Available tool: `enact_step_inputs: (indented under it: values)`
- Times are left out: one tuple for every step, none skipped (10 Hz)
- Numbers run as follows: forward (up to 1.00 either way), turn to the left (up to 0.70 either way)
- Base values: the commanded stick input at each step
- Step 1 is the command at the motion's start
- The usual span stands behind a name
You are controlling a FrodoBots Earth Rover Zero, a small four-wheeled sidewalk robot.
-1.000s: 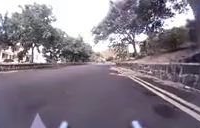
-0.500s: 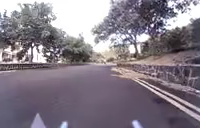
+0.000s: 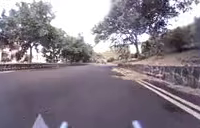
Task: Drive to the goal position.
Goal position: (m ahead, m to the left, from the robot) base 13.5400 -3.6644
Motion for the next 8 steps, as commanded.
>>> enact_step_inputs:
  values:
    - [0.70,0.00]
    - [0.70,0.00]
    - [0.70,0.00]
    - [0.70,0.00]
    - [0.70,0.00]
    - [0.70,0.00]
    - [0.70,0.00]
    - [0.70,0.00]
